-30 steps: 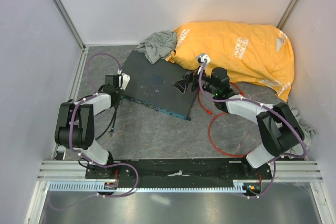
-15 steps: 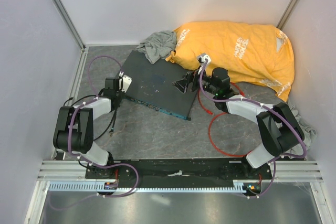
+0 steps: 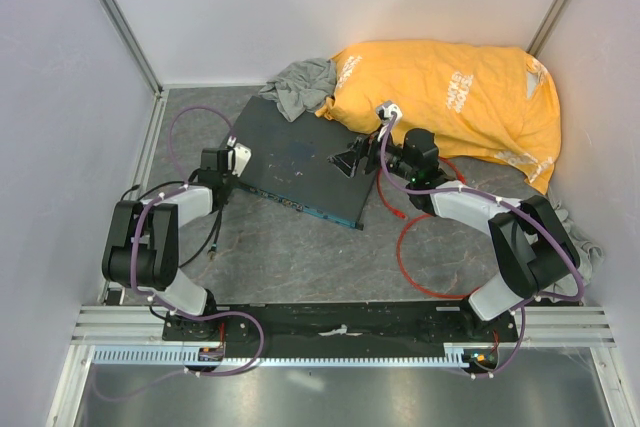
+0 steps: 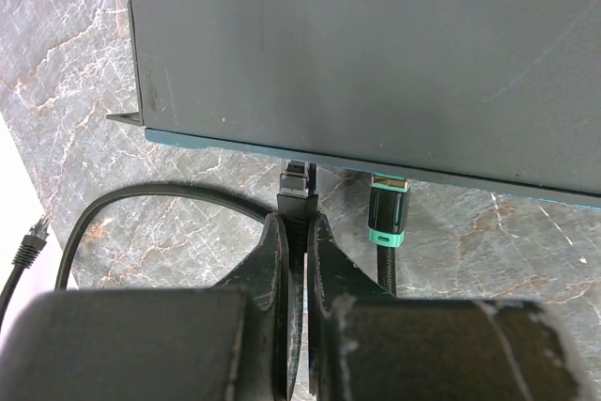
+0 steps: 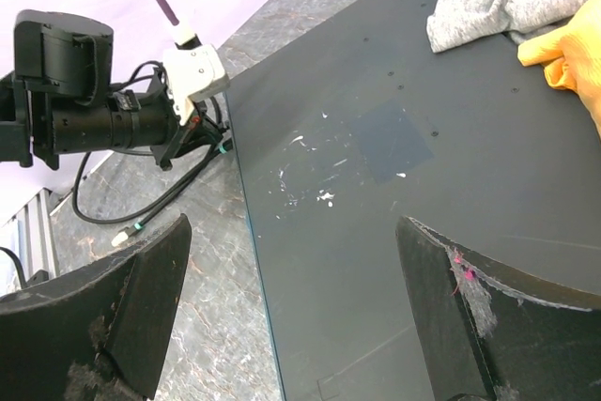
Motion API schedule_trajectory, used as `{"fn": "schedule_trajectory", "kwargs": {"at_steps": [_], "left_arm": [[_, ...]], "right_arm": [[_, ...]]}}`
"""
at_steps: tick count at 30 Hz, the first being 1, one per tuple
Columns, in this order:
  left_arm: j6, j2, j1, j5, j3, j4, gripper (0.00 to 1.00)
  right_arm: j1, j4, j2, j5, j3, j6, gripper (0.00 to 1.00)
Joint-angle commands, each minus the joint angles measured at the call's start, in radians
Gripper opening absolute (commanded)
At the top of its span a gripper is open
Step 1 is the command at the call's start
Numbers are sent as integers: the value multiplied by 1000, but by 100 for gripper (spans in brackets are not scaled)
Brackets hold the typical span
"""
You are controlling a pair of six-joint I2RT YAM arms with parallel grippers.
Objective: Insert the plug into the switch port
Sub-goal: Insert the connector into the switch port.
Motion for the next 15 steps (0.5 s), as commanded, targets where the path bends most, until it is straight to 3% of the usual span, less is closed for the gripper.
{"fn": "schedule_trajectory", "kwargs": {"at_steps": [1,15], "left_arm": [[27,-1,-19,24,27,21,1],[36,3,-56,-39,45,28,2]], "right_arm": [[-8,63,-14,-26,-10,13,97],[-12,78,-16,-35,-15,26,97]]}}
